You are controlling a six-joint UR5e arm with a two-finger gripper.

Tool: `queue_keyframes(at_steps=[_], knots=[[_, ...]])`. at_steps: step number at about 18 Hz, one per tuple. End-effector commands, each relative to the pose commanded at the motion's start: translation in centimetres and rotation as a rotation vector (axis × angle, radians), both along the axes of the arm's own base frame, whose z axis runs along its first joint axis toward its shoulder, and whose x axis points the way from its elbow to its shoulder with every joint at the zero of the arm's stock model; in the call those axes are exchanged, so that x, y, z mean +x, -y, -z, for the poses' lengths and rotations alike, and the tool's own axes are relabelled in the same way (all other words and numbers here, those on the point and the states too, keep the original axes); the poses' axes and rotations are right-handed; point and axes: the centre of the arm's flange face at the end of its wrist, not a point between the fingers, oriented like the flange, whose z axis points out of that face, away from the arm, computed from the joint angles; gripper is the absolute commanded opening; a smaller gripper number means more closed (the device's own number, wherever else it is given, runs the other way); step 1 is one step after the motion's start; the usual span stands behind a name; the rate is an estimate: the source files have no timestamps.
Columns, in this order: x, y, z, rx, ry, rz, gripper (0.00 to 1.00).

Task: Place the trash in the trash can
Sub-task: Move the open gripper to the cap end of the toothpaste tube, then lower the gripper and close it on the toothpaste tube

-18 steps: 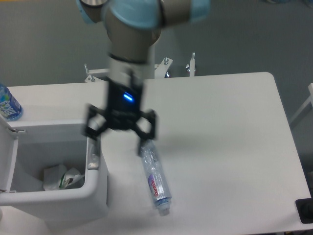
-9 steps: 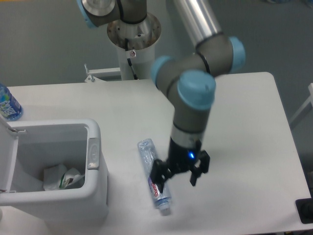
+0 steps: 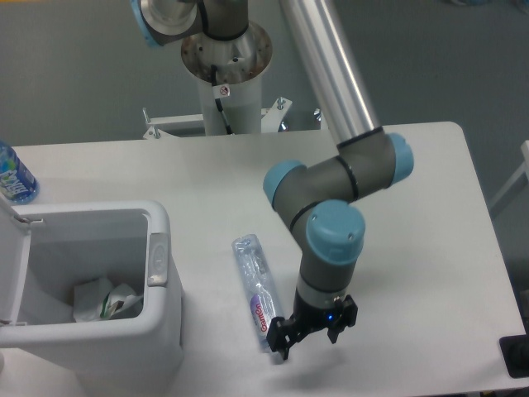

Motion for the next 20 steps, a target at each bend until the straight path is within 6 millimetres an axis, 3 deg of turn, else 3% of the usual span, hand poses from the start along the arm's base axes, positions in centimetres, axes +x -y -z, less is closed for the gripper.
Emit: queue_keyframes(at_steps=[3, 4, 11, 12, 16, 20], knots=[[1.1, -0.2, 1.0, -0.029, -0.001, 0.003, 1.0], [2.5, -1.0, 1.4, -0.042, -0.004, 0.025, 1.0], [3.4, -1.5, 2.3, -0.062, -0.007, 0.04, 1.0], [3.9, -1.8, 2.3, -0.062, -0.007, 0.049, 0.98], [4.1, -1.9, 2.6, -0.079, -0.02, 0.05, 0.67], [4.1, -2.0, 2.9, -0.082, -0.02, 0.053, 0.67]])
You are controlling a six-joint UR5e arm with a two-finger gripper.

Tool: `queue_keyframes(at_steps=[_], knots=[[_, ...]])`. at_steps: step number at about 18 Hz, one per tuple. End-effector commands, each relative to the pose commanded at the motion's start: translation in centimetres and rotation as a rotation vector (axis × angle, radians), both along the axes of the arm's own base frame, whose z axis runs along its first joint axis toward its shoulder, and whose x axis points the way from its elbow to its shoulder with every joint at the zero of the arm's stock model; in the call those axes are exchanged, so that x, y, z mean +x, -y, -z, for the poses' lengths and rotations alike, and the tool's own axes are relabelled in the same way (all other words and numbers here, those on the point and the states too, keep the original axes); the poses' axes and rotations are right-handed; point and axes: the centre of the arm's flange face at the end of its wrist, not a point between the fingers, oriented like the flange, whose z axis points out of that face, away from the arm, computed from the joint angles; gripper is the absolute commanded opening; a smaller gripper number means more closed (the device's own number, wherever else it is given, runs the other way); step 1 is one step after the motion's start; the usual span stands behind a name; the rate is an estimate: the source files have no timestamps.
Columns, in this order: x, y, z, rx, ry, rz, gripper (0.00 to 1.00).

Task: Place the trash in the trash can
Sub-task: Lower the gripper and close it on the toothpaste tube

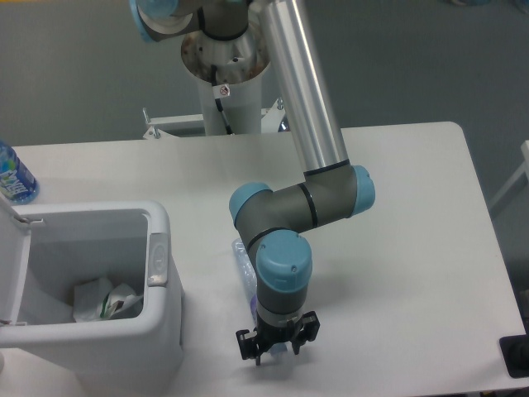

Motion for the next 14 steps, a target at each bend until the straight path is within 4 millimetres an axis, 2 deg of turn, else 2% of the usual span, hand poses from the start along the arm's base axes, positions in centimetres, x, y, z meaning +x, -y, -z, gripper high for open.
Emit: queue_keyframes(at_steps=[6, 8, 10, 14], knots=[[-0.06, -0.04, -0.1, 0.002, -0.005, 0.001, 0.61], [-0.12, 0.07, -0.03, -0.007, -0.012, -0.002, 0.5], [-0.15, 0.11, -0.13, -0.009, -0.017, -0.001, 0.43], [-0.16, 0.12, -0.13, -0.01, -0.018, 0.0, 0.35]])
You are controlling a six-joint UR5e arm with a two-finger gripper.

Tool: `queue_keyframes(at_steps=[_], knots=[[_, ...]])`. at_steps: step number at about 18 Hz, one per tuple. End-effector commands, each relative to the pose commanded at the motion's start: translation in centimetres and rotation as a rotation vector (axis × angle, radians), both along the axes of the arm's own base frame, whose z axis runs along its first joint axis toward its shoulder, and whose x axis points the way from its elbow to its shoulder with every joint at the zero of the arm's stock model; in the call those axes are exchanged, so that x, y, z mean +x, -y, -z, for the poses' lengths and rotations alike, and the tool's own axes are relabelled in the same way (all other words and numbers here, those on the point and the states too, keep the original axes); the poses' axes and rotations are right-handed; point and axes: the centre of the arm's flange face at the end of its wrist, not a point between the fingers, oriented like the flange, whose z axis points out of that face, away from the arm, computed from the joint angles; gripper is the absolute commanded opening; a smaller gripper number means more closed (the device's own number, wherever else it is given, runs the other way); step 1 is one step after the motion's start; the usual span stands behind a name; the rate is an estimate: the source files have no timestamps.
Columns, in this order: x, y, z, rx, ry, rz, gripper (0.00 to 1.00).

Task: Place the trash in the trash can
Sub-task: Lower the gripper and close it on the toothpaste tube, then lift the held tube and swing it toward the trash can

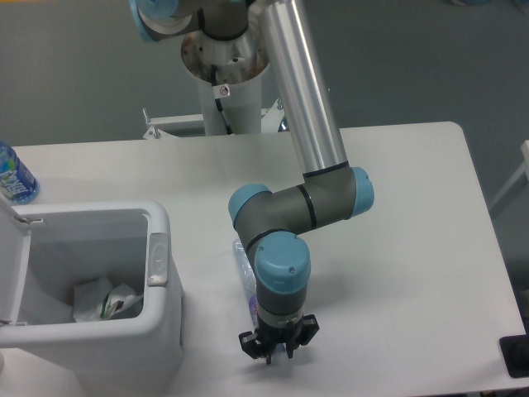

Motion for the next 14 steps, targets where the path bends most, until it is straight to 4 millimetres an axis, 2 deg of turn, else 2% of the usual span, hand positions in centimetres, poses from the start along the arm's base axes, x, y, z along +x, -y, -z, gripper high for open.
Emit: queue_keyframes(at_steps=[3, 6, 9, 12, 14], knots=[[0.0, 0.0, -0.1, 0.0, 0.0, 0.001, 0.3], [-0.4, -0.2, -1.8, 0.021, -0.023, 0.009, 0.28], [-1.1, 0.3, -5.6, 0.057, -0.069, 0.031, 0.27], [-3.0, 1.8, -11.9, 0.129, -0.13, -0.006, 0.27], [-3.2, 2.5, -14.6, 0.158, -0.154, -0.01, 0.27]])
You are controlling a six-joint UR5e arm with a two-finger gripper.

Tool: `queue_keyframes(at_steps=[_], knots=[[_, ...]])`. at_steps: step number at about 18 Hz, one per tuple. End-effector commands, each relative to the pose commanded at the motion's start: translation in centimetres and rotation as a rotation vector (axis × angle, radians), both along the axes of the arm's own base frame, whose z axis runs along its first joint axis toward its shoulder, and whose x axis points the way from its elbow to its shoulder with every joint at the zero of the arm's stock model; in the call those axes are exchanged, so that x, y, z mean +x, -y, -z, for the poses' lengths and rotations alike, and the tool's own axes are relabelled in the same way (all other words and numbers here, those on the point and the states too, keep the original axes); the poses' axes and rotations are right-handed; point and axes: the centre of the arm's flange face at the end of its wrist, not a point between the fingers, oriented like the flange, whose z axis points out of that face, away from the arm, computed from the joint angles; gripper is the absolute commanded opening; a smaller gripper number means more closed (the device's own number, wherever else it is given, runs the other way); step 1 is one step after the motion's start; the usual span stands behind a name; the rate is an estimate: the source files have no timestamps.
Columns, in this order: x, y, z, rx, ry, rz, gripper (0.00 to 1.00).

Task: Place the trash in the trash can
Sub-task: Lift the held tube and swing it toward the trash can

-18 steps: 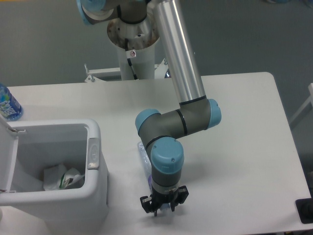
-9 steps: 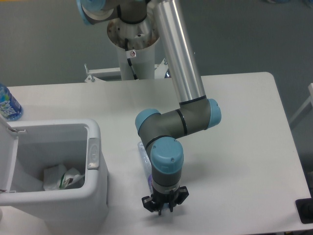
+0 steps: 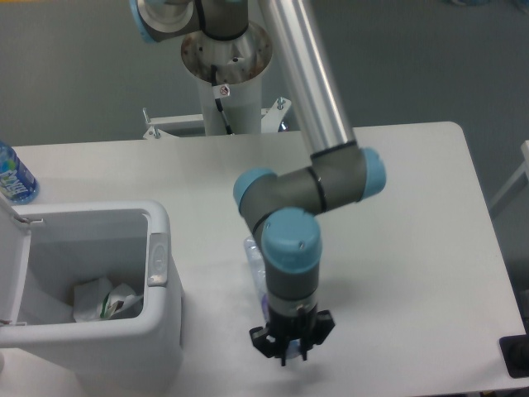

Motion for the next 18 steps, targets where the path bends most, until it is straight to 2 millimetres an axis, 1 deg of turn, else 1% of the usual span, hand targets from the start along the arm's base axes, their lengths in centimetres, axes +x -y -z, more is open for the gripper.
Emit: queue_keyframes(at_steps=[1, 3, 5, 7, 9, 11, 13, 15, 17, 18], knots=[[-0.1, 0.2, -1.5, 0.017, -0.016, -0.002, 0.27], [-1.6, 1.3, -7.1, 0.094, -0.081, -0.046, 0.27], [-2.0, 1.0, -12.6, 0.197, -0.114, -0.083, 0.27], [-1.8, 0.8, -17.5, 0.294, -0.16, -0.112, 0.27], [-0.3, 0.6, -21.9, 0.414, -0.191, -0.104, 0.27], [2.3, 0.8, -25.0, 0.469, -0.196, -0.076, 0.27], [5.6, 0.5, -27.5, 0.498, -0.211, -0.038, 0.27], [7.9, 0.3, -29.1, 0.518, -0.22, -0.01, 0.27], [11.3, -0.8, -29.6, 0.525, -0.213, 0.042, 0.27], [12.7, -1.2, -29.9, 0.531, -0.211, 0.06, 0.27]])
